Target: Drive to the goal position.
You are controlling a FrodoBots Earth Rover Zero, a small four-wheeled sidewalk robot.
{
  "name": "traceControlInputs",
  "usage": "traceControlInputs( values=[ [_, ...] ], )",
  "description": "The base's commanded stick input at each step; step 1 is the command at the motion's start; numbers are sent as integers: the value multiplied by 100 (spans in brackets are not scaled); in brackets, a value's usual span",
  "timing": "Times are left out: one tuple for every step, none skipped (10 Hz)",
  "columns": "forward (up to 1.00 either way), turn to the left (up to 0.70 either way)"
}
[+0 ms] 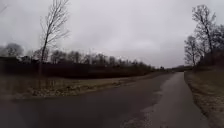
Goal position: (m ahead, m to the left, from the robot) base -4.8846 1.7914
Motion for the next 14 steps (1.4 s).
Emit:
traceControlInputs(
  values=[
    [0, 0],
    [0, 0],
    [0, 0],
    [0, 0],
    [45, 0],
    [45, 0],
    [45, 0],
    [45, 0],
    [45, 0],
    [45, 0],
    [45, 0],
    [45, 0],
    [45, 0],
    [45, 0]
  ],
)
